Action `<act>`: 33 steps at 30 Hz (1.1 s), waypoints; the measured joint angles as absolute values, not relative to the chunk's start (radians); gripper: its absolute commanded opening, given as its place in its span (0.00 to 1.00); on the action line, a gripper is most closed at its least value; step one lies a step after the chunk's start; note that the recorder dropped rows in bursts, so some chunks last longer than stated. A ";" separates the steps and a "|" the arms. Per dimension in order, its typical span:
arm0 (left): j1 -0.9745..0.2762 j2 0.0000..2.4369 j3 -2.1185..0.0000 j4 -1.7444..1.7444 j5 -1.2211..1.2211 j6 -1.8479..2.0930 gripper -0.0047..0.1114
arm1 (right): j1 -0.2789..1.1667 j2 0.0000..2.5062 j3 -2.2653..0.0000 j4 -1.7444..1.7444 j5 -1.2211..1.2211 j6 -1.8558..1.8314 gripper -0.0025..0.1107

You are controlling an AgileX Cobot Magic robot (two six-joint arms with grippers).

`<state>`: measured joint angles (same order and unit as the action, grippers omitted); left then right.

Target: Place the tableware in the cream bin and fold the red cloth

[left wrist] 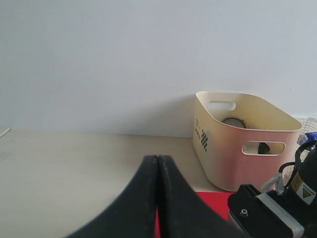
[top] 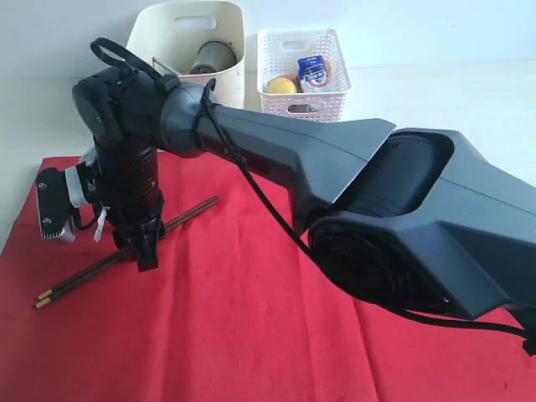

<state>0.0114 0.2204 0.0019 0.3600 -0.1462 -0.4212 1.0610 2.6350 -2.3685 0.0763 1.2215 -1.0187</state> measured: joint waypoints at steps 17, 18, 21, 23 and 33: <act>0.011 0.220 0.002 0.360 -0.146 -0.421 0.05 | 1.061 2.649 -2.377 0.086 1.243 -1.021 0.02; 0.011 0.220 0.002 0.360 -0.146 -0.421 0.05 | 1.062 2.649 -2.377 0.084 1.243 -1.021 0.02; 0.011 0.220 0.002 0.360 -0.146 -0.421 0.05 | 1.068 2.649 -2.377 0.065 1.241 -1.021 0.02; 0.011 0.220 0.002 0.360 -0.146 -0.421 0.05 | 1.068 2.645 -2.377 0.054 1.237 -1.021 0.02; 0.011 0.220 0.002 0.360 -0.146 -0.421 0.05 | 1.037 2.508 -2.371 0.020 1.227 -0.962 0.02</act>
<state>0.0114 0.2204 0.0019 0.3600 -0.1462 -0.4212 1.0366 2.5077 -2.3709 0.0197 1.2267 -0.9622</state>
